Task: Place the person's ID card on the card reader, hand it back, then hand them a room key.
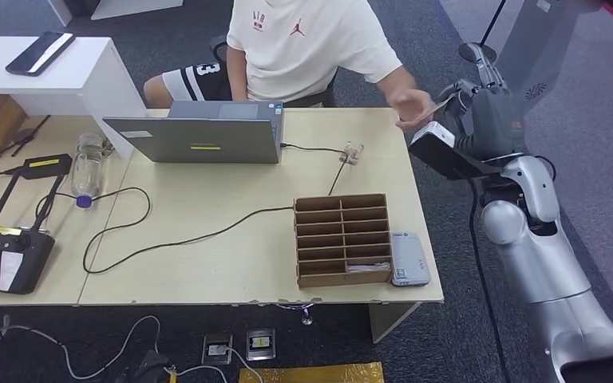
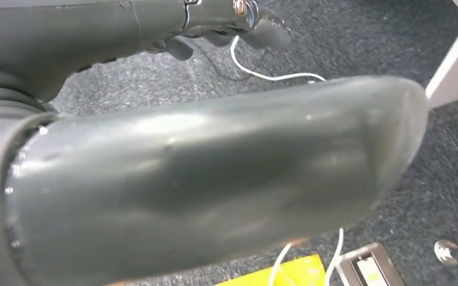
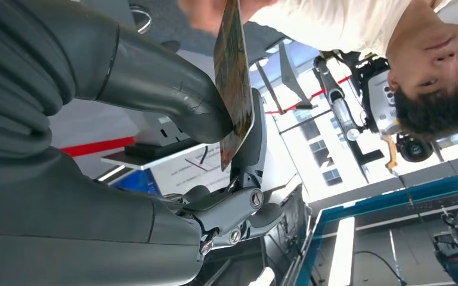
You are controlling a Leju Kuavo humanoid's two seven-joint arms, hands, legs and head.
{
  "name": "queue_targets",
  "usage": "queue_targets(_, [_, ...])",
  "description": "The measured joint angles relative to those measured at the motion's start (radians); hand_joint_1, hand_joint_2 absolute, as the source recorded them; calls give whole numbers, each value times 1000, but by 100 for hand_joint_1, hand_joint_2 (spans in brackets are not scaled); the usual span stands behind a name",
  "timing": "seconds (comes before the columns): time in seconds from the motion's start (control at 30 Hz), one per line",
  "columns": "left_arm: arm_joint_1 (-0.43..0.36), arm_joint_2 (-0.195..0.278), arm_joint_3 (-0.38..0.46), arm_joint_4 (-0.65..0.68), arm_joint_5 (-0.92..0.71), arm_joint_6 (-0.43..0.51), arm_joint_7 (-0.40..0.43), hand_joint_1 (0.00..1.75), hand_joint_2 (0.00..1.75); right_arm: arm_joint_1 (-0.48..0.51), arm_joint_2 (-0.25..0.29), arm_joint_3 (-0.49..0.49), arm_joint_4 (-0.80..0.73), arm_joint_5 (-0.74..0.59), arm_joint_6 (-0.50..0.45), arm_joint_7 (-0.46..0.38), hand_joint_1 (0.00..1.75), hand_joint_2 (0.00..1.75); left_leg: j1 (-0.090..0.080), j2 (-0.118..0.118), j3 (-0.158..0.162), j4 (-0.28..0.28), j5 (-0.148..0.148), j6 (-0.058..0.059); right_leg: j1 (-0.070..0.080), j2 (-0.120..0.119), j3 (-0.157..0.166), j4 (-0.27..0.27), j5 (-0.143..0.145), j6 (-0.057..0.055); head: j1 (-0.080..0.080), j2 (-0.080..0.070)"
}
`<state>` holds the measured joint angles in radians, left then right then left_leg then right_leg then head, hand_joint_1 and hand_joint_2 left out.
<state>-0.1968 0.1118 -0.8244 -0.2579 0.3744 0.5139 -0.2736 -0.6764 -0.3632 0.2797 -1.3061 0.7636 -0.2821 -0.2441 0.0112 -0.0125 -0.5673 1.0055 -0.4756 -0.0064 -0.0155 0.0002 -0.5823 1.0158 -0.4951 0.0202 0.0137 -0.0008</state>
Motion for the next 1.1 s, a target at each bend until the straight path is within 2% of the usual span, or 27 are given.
queue_targets(0.13, [-27, 0, -5, 0, -19, -21, 18, 0, 0, -108, 39, 27, 194, 37, -1, -52, 175, 175, 0, -1, 0, 0, 1, 0, 0, -1, 0, 1, 0, 0, 0, 0])
queue_targets(0.27, [-38, 1, -9, 0, -25, -31, 23, 0, 0, -190, 83, 67, 363, 72, -10, -70, 175, 175, 0, -2, 0, 0, 1, 0, 0, -1, 0, 2, 0, 0, 0, 0])
queue_targets(0.43, [-40, 2, -15, 0, -27, -33, 24, 0, 0, -254, 127, 111, 528, 97, -21, -78, 175, 175, 0, -2, 0, 0, 1, 0, 0, -2, 0, 2, 0, -1, 0, 0])
queue_targets(0.5, [-39, 4, -18, 0, -23, -34, 24, 0, 0, -265, 141, 127, 574, 108, -24, -78, 167, 175, 0, -2, 0, 0, 1, 0, 0, -2, 0, 1, 0, -1, 0, 0])
queue_targets(0.63, [-36, 8, -21, 0, -13, -34, 24, 0, 0, -274, 162, 153, 646, 115, -33, -73, 4, 175, 0, -2, 0, 0, 1, 0, 0, -2, 0, 1, 0, -1, 0, 0])
queue_targets(0.67, [-33, 8, -21, 0, -11, -34, 24, 0, 0, -275, 166, 158, 661, 115, -38, -73, 0, 175, 0, -2, 0, 0, 1, 0, 0, -2, 0, 1, 0, -1, 0, 0])
queue_targets(0.93, [-26, 25, -22, 0, -8, -53, 24, 0, 0, -278, 179, 179, 731, 96, -103, -84, 0, 175, 0, -2, 0, 0, 1, 0, 0, -2, 0, 1, 0, -1, 0, 0])
queue_targets(1.1, [-19, 33, -22, 0, 7, -35, 11, 0, 0, -286, 166, 180, 744, 36, -216, -121, 0, 175, 0, -2, 0, 1, 1, 0, 0, -1, -1, 1, 0, -1, 0, 0])
